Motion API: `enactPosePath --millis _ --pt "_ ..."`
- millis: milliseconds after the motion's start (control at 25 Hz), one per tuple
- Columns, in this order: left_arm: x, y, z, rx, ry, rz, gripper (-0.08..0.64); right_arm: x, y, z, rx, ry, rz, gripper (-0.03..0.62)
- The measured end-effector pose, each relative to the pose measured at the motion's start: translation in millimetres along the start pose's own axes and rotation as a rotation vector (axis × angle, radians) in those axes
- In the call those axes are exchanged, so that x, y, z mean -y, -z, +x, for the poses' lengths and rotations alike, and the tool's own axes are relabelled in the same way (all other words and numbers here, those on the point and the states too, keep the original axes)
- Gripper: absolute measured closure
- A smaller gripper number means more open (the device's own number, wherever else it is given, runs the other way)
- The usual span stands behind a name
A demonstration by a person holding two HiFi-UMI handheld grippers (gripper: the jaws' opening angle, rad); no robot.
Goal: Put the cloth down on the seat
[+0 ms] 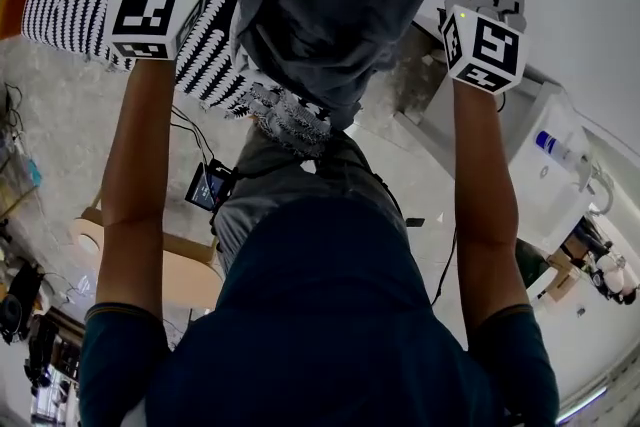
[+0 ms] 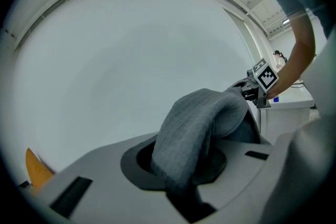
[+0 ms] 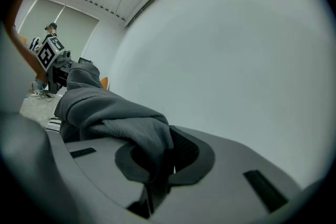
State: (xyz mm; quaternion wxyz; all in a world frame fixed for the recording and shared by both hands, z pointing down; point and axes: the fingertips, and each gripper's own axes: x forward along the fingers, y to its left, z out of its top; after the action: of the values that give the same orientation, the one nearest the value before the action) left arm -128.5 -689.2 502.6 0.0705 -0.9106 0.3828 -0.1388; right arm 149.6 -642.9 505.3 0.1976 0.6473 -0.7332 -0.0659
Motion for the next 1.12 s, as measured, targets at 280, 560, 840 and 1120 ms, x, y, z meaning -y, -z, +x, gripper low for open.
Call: enactPosePath --millis 280,560,840,1120 --pt "-4.7 46.7 36.5 -0.075 0.02 -0.035 0.502 -3.0 41.2 42.6 -0.071 -0.013 -0.022 0.561" --pt "-5.6 96.7 70.9 -0.146 0.021 -0.06 0.502 -8.8 88.2 71.0 -0.134 -0.021 -0.015 0.561" --pt "-3.3 141.9 95.1 -0.212 0.019 -0.086 0.502 -15.1 127.5 89.9 -0.179 -0.033 -0.019 0.561" --pt "0.1 175.6 118.1 -0.265 0.022 -0.114 0.502 -18.3 157.7 109.7 -0.215 -0.053 -0.029 0.561"
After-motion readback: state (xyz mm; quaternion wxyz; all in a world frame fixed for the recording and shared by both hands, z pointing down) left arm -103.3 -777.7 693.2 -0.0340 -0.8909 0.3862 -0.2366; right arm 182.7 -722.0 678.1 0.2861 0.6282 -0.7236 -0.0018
